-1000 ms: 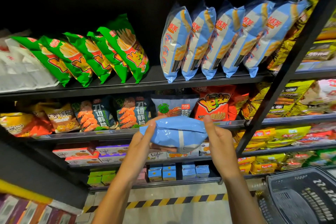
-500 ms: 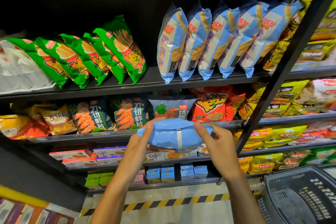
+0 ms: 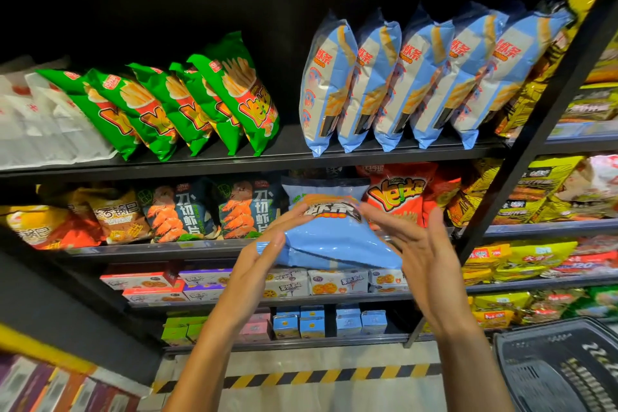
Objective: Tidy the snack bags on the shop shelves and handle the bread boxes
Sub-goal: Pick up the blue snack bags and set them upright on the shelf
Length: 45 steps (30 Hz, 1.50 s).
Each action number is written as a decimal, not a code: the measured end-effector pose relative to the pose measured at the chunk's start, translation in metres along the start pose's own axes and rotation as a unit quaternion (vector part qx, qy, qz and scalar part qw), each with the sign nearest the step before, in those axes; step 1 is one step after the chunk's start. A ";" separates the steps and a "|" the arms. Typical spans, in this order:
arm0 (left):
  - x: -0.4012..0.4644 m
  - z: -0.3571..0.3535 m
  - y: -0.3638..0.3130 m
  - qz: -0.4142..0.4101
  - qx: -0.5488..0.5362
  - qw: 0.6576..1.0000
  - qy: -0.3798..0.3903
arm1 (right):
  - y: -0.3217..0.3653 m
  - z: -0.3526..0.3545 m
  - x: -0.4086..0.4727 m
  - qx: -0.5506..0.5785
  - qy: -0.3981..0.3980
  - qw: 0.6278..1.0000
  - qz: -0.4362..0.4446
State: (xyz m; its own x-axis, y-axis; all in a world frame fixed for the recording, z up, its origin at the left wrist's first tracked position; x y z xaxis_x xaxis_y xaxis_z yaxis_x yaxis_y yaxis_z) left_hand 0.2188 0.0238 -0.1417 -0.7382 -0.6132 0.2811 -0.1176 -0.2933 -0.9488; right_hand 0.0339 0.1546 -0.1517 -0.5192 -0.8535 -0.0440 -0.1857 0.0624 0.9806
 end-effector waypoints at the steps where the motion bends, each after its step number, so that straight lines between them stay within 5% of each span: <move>1: 0.000 0.000 -0.003 -0.020 0.013 1.000 0.006 | -0.003 0.005 0.004 0.019 -0.012 1.000 -0.021; 7: -0.001 -0.008 -0.014 -0.082 0.068 0.992 0.073 | -0.032 -0.011 0.016 -0.052 0.038 0.986 -0.152; 21: 0.054 0.068 0.022 0.083 -0.020 0.996 0.037 | 0.025 -0.065 0.046 -0.074 0.084 0.992 0.066; 26: 0.089 0.076 -0.012 0.064 -0.094 0.992 0.050 | 0.052 -0.086 0.075 -0.120 0.127 0.979 0.109; 30: 0.114 0.095 -0.035 0.000 -0.100 0.995 -0.029 | 0.079 -0.099 0.102 -0.137 0.142 0.970 0.142; 33: 0.127 0.114 -0.052 -0.071 -0.077 0.991 -0.087 | 0.098 -0.091 0.122 -0.128 0.076 0.974 0.169; 39: 0.159 0.130 -0.063 -0.176 0.028 0.964 -0.197 | 0.131 -0.068 0.157 -0.133 -0.185 0.944 0.237; 45: 0.199 0.119 -0.056 -0.220 0.076 0.943 -0.237 | 0.135 -0.076 0.195 -0.212 -0.275 0.897 0.275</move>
State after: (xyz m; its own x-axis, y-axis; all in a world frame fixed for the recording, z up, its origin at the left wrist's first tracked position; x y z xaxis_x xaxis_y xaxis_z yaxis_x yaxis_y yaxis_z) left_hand 0.1576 -0.1689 -0.0152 -0.2558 -0.6561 0.7099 -0.2204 -0.6754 -0.7037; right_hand -0.0289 -0.0423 -0.0137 -0.7890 -0.3629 0.4958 0.4984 0.0937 0.8619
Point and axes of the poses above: each hand's wrist, its own x-axis towards the middle knuckle, its own z-axis out of the back of the hand, y = z × x, the point moved 8 cm from there along x, towards the middle knuckle, and after that the axes turned 8 degrees about -z, right-handed, at the moved point
